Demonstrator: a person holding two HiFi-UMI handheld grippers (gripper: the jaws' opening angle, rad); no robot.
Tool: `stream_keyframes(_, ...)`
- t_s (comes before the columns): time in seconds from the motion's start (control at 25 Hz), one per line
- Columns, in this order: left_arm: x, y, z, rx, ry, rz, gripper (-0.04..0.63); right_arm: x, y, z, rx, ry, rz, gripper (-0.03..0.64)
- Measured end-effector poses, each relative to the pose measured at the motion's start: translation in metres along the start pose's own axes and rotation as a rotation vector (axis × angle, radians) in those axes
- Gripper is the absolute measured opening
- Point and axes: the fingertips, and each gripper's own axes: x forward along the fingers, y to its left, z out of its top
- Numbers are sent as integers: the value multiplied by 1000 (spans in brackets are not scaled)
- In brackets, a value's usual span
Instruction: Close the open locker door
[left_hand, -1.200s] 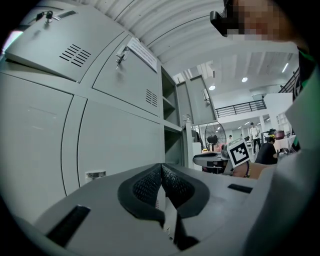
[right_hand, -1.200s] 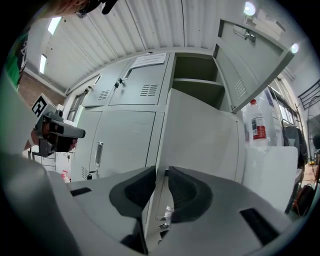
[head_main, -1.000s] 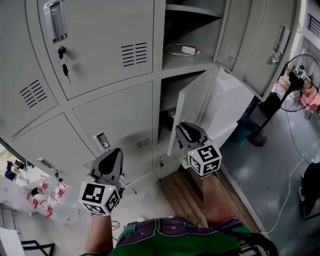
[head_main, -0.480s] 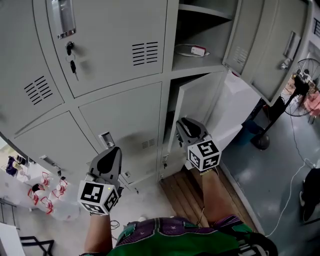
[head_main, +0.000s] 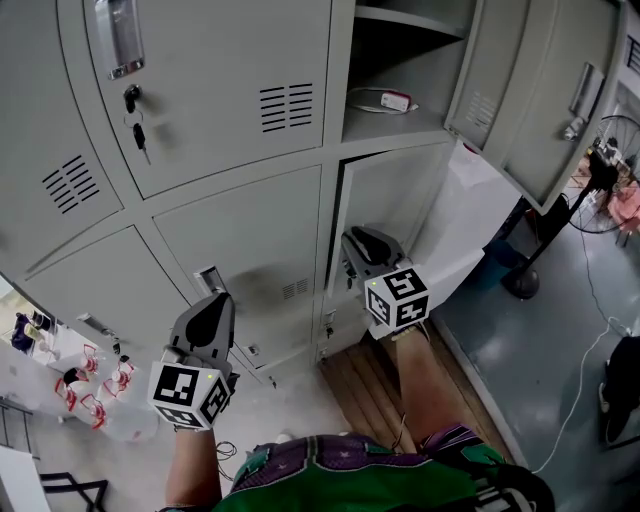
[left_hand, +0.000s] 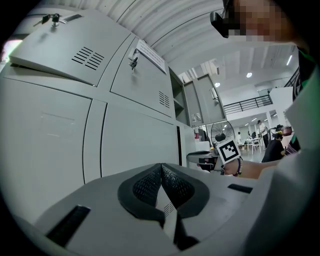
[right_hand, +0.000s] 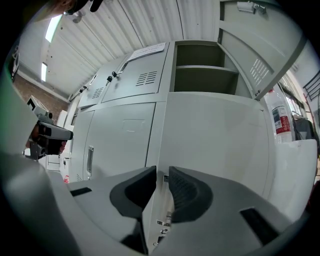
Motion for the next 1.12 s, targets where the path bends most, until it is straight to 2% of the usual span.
stream_keyframes(0.92, 9, 14, -6, -22, 9, 34, 20, 30, -7, 4, 14, -14, 40, 75)
stream_keyframes(1.04, 10, 13, -6, -26, 7, 28, 20, 26, -2, 5, 15, -24, 68, 121)
stream_keyframes(1.08, 10, 13, -6, -27, 6, 25, 20, 24, 1, 7, 15, -29, 81, 151)
stream_keyframes(1.12, 10, 13, -6, -28, 5, 22, 20, 21, 3, 8, 14, -34, 91, 210)
